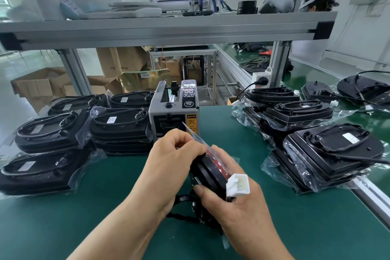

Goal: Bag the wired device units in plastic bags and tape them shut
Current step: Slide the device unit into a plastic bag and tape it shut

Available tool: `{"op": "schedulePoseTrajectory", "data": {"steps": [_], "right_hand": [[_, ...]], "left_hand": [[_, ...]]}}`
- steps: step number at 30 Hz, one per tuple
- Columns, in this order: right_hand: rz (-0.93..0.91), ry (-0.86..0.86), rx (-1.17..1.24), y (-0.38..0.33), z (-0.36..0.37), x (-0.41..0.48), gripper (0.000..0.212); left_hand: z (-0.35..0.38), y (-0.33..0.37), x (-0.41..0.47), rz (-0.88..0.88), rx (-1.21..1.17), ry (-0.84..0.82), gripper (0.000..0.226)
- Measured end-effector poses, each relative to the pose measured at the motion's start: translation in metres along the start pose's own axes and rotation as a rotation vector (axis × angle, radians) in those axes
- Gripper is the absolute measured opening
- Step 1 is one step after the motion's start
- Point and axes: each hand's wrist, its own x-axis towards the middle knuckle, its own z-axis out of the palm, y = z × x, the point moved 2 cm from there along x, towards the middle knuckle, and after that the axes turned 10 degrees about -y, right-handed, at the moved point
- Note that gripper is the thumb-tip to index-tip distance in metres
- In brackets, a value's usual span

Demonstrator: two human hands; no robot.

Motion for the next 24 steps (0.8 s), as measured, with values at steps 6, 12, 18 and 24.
{"op": "schedulePoseTrajectory", "data": {"steps": [6,12,18,24], "right_hand": [[-0.01,0.001,-0.024,0.0,0.001,0.0,0.074],[-0.126,0.144,-0.105,0.004,0.005,0.002,0.077],[-0.201,-0.084,-0.165,0.01,0.001,0.01,0.1],[-0.029,-0.515,0.129,-0.017,-0.034,-0.009,0.117]], "left_hand": [[0.002,-0.008,-0.002,-0.056,-0.145,0.004,0.011],[0.001,-0.013,-0.007,-0.239,-0.158,-0.083,0.056],[-0.014,-0.007,0.003,-0.01,0.323,-0.152,0.058],[-0.018,-0.026,-0.015,0.077,0.418,-0.258,0.043]]}}
